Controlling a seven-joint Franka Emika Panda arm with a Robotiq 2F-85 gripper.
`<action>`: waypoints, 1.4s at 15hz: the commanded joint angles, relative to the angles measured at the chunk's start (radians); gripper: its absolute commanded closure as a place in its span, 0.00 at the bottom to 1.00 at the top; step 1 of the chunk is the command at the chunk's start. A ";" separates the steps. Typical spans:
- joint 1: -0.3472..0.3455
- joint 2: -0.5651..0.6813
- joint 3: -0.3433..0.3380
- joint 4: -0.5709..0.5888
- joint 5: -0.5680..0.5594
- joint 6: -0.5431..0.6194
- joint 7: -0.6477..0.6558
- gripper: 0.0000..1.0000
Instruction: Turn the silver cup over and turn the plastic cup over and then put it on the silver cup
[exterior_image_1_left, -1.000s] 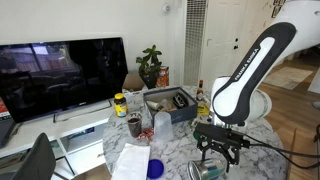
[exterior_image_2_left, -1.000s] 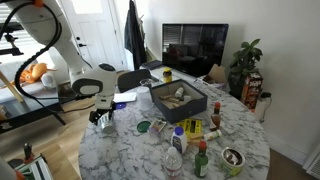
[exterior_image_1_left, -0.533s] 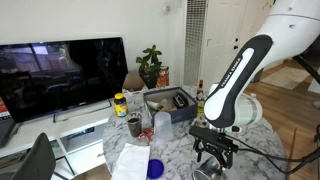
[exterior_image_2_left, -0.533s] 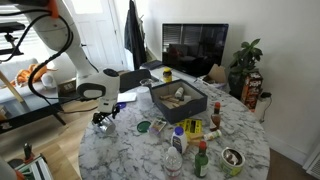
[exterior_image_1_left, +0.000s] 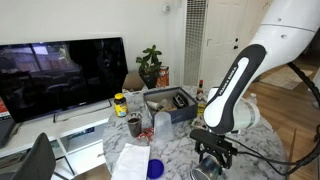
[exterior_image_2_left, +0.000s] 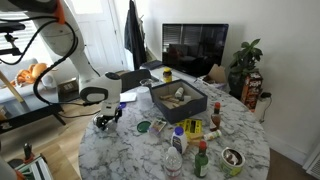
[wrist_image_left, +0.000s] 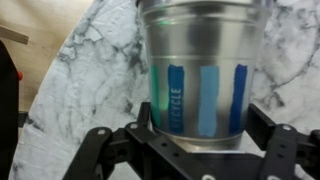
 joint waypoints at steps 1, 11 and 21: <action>0.041 0.020 -0.041 0.003 -0.076 0.043 0.042 0.22; 0.153 -0.058 -0.168 -0.054 -0.392 0.203 0.075 0.43; 0.801 0.009 -0.863 -0.023 -1.033 0.225 0.499 0.43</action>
